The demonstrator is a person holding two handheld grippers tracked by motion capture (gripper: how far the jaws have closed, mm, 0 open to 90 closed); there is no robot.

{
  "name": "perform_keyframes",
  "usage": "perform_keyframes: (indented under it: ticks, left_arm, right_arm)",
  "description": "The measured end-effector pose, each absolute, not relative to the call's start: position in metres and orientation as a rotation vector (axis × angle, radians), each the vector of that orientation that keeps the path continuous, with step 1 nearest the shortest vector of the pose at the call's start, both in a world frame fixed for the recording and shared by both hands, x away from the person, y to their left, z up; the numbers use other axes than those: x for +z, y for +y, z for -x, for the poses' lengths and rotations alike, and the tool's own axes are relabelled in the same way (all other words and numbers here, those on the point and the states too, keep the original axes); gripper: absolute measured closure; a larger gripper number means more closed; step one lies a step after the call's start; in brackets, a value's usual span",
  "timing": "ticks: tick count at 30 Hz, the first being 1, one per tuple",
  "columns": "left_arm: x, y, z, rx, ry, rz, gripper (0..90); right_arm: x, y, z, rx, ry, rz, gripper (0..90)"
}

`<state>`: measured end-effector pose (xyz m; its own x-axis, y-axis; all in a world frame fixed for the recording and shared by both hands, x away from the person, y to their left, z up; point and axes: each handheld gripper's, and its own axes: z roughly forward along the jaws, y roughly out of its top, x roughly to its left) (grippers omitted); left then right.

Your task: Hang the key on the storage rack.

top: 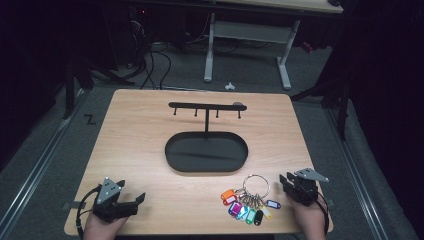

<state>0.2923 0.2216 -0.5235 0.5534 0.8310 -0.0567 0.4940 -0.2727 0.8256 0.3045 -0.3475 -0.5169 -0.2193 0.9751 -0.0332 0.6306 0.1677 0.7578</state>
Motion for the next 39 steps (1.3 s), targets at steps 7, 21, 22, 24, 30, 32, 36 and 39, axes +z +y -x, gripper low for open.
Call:
perform_keyframes:
  ticks: [7,21,22,24,30,32,36,39]
  left_arm:
    - [-0.524,0.221,-0.292,0.492,1.066,-1.948,14.1]
    - [-0.525,0.225,-0.288,0.492,1.072,-1.946,14.4]
    - [-0.525,0.224,-0.288,0.492,1.07,-1.948,14.4]
    - [-0.525,0.224,-0.288,0.492,1.067,-1.95,14.4]
    - [-0.525,0.224,-0.289,0.491,1.067,-1.95,14.5]
    - [-0.525,0.223,-0.289,0.489,1.066,-1.95,14.5]
    - [-0.525,0.224,-0.289,0.488,1.065,-1.952,14.5]
    - [-0.525,0.223,-0.289,0.487,1.064,-1.952,14.4]
  right_arm:
    - [-0.517,-0.347,-0.304,0.857,1.939,-1.5,63.8]
    - [-0.517,-0.336,-0.31,0.875,2.004,-1.454,61.3]
    - [-0.516,-0.334,-0.31,0.877,2.007,-1.449,61.3]
    - [-0.515,-0.331,-0.309,0.886,2.018,-1.426,61.2]
    - [-0.513,-0.321,-0.307,0.904,2.047,-1.388,60.2]
    - [-0.513,-0.314,-0.307,0.912,2.071,-1.357,59.5]
    - [-0.512,-0.309,-0.306,0.926,2.09,-1.334,59.5]
    - [-0.512,-0.303,-0.305,0.93,2.114,-1.302,59.5]
